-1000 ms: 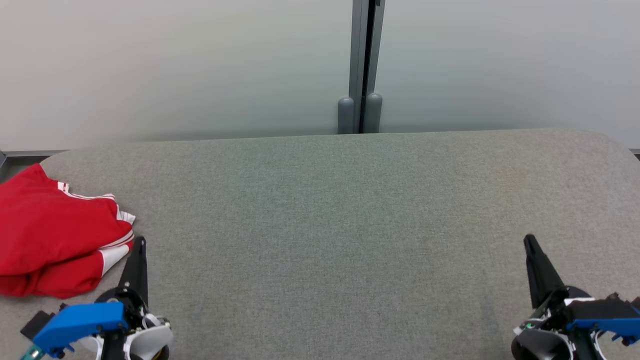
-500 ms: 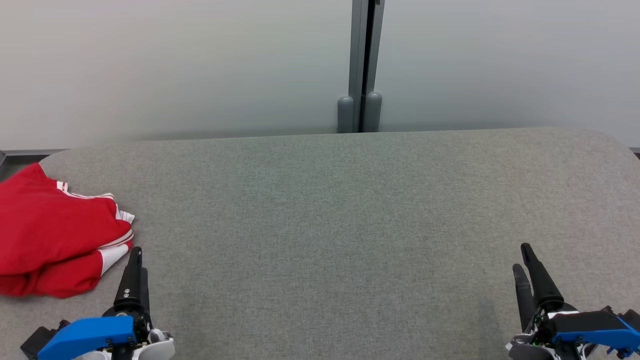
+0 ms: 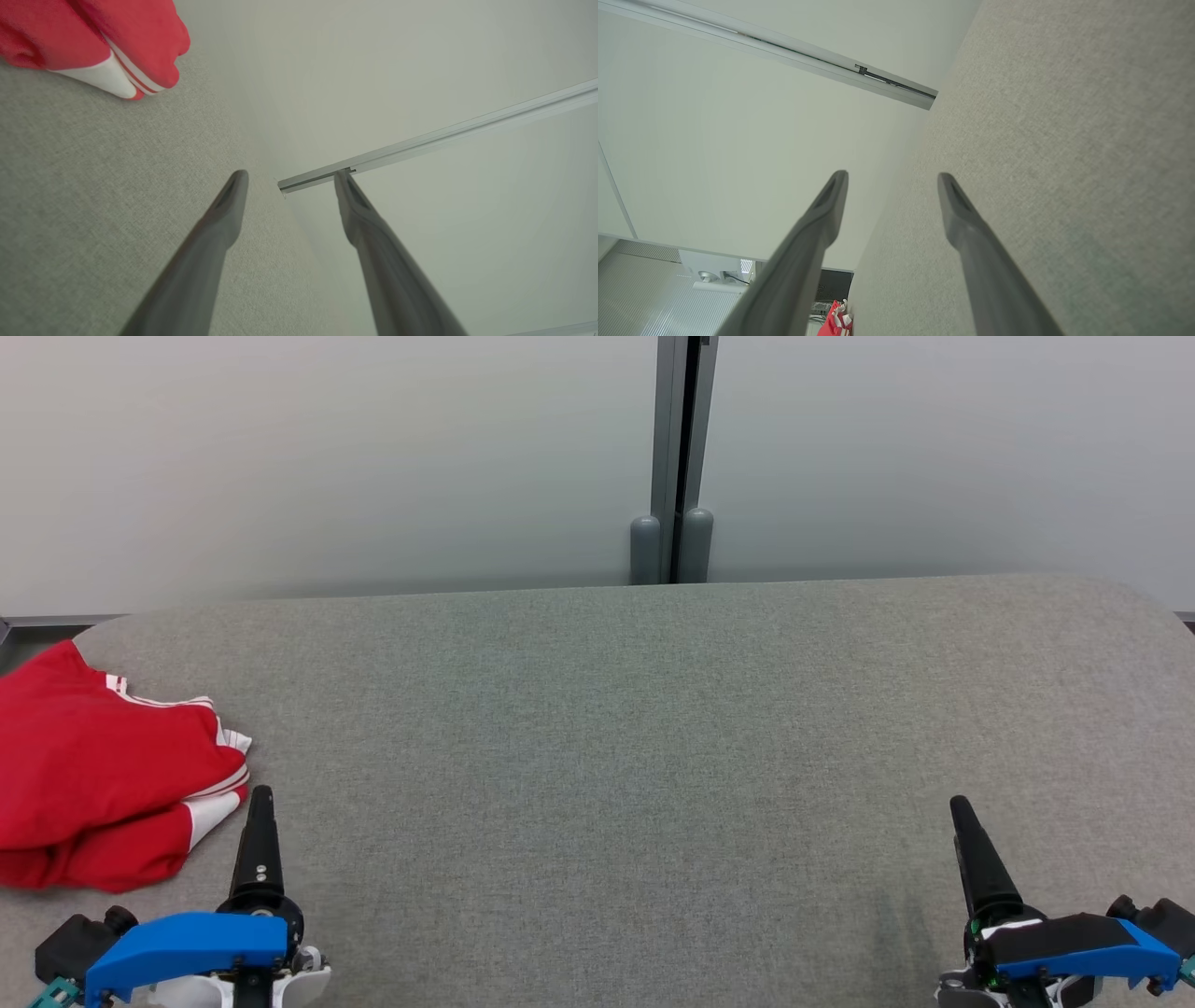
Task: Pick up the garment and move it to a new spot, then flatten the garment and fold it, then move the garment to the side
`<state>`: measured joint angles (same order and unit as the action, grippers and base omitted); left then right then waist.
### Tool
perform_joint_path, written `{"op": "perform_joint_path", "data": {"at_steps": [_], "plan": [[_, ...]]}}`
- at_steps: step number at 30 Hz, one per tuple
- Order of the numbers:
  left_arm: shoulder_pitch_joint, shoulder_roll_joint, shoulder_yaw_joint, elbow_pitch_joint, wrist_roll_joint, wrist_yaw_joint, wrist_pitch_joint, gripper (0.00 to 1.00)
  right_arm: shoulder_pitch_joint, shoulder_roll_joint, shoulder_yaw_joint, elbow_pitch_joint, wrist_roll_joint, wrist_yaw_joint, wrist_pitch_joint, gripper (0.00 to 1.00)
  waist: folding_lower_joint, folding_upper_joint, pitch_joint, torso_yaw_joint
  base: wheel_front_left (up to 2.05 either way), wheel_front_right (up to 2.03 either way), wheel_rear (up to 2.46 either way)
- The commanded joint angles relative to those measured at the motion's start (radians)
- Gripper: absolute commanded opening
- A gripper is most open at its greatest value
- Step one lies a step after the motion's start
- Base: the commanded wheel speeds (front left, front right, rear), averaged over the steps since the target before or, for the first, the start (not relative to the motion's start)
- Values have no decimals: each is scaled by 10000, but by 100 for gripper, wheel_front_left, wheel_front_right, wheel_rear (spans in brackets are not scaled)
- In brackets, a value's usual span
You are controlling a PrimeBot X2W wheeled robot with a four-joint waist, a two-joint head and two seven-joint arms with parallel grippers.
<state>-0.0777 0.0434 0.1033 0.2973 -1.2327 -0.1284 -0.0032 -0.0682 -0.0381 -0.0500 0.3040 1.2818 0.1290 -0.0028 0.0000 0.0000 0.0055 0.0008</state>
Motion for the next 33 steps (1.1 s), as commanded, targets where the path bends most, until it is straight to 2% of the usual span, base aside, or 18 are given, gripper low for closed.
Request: {"op": "perform_joint_path", "data": {"at_steps": [1,10,33], "plan": [[-300,66,-113,-106,735,85,-142,100,-259,-64,64,-31,-538,16,-146,100,0,0,-4,2,0,0,0],[-319,71,-374,-107,2771,399,-482,100,-356,-76,223,229,-2286,17,-482,100,0,0,-13,3,0,0,0],[-575,102,-692,685,6070,653,-1188,100,-642,-104,681,884,-5663,21,-1186,100,0,0,-43,55,0,0,0]]}}
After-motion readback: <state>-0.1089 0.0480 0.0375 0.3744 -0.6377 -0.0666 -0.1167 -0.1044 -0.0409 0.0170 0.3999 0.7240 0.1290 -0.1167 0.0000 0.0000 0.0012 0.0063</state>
